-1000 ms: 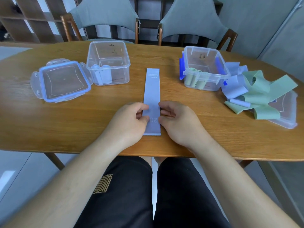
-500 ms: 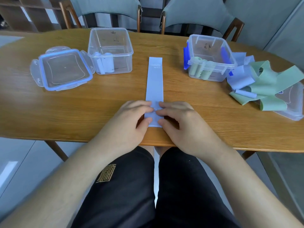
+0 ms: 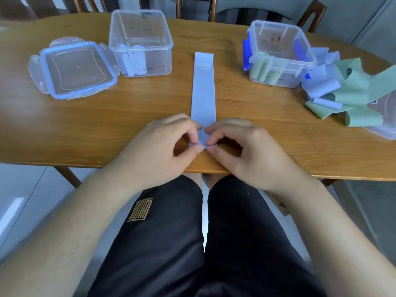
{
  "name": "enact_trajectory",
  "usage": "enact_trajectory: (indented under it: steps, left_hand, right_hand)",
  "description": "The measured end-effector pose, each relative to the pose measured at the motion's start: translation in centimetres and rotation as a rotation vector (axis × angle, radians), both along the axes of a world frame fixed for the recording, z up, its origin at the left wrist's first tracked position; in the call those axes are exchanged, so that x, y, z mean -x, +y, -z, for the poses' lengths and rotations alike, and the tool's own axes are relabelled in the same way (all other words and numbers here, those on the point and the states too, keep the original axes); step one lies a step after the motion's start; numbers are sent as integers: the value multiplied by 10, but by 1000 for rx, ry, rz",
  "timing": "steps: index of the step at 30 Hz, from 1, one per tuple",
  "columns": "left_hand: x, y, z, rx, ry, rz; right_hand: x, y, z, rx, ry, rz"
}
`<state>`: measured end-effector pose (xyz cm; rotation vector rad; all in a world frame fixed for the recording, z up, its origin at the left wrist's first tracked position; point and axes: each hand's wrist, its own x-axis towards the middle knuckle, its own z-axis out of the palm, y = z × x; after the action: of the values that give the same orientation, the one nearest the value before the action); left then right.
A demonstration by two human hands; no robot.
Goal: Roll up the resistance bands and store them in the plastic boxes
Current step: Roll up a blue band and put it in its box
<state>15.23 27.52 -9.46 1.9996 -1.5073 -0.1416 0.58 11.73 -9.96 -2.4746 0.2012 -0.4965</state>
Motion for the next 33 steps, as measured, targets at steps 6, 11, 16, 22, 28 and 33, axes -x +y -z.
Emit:
enact_trajectory:
  steps: [6, 11, 16, 22, 28, 33]
  left_hand:
    - [-9, -4, -7, -45, 54, 6]
    - [-9, -10, -5, -27, 13, -9]
    - [-5, -13, 1, 4, -28, -26]
    - [2, -13, 3, 64, -152, -22]
    - [2, -8, 7, 104, -209, -18]
    - [-3, 0, 6, 97, -236, 9]
  right_hand:
    - [-4, -5, 0, -115, 18, 24]
    - [-8, -5, -3, -114, 1, 33]
    - [-10, -3, 0, -16, -29, 26]
    - [-9, 5, 4, 231, -72, 42]
    - [-2, 5, -2, 286, -29, -8]
    - [-5, 1, -6, 265, 18, 3]
